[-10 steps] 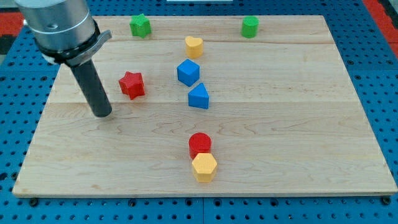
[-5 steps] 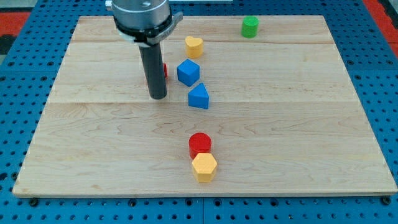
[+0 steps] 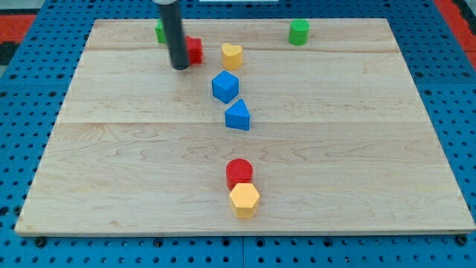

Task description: Place the red star in between the green star and green circle

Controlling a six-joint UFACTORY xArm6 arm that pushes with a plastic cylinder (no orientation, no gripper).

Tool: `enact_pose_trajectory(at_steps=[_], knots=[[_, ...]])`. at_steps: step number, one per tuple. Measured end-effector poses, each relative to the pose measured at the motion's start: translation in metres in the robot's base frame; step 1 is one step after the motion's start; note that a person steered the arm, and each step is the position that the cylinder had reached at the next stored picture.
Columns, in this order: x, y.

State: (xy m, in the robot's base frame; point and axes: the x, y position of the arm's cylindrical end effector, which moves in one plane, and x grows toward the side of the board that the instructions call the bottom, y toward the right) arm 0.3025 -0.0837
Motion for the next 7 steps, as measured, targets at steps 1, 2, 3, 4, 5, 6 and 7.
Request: enact_pose_trajectory(at_steps=[1, 2, 3, 4, 5, 6, 7], knots=[[-0.030, 0.013], [-0.024, -0.023], [-0.044, -0.036], [-0.054, 0.009], [-0.058, 0.060], [-0.047, 0.045], [-0.026, -0.061]])
